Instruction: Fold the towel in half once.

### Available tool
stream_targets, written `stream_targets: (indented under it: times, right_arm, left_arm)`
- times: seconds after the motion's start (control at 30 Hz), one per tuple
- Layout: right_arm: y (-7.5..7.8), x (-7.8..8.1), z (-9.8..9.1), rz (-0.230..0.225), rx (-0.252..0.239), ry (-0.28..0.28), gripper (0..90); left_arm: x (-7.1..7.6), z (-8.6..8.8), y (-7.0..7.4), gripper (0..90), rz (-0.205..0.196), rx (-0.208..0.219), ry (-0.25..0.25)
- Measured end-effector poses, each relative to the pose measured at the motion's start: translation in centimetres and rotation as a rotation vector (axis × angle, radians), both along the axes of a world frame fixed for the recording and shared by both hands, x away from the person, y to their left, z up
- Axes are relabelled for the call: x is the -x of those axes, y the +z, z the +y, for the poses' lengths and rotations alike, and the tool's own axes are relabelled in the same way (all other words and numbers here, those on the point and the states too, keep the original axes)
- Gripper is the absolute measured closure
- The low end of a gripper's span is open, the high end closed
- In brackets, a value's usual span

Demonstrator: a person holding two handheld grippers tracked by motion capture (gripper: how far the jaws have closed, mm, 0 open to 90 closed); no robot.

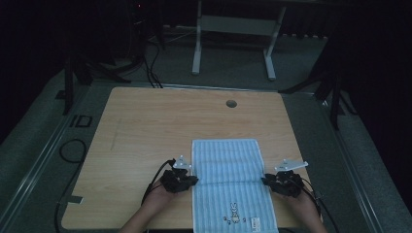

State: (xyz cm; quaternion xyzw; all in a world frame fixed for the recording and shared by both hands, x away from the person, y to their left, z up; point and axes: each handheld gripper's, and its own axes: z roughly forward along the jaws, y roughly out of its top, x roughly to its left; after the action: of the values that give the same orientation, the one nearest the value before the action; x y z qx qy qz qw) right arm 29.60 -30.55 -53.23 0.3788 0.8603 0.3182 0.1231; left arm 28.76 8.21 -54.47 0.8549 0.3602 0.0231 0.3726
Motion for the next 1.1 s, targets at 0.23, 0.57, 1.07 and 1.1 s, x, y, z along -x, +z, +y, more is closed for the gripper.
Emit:
stream_targets:
  times: [0.23,0.57,1.07,1.1]
  right_arm:
    - [3.0,0.9,-0.6,-0.066,-0.049,-0.015,65.6]
    - [1.7,-1.6,2.3,-0.054,-0.010,0.011,65.6]
    - [-0.8,-4.0,2.2,0.008,-0.014,-0.028,64.8]
    - [-0.8,-4.2,2.2,0.011,-0.016,-0.028,64.7]
  left_arm:
    - [0.7,0.8,2.7,57.3,-0.048,0.083,0.001]
    - [-1.2,-1.4,1.5,57.3,-0.037,0.054,-0.007]
    - [-4.7,-1.7,-0.1,59.6,-0.041,-0.031,-0.005]
    - [-5.1,-1.7,-0.1,59.6,-0.047,-0.039,-0.006]
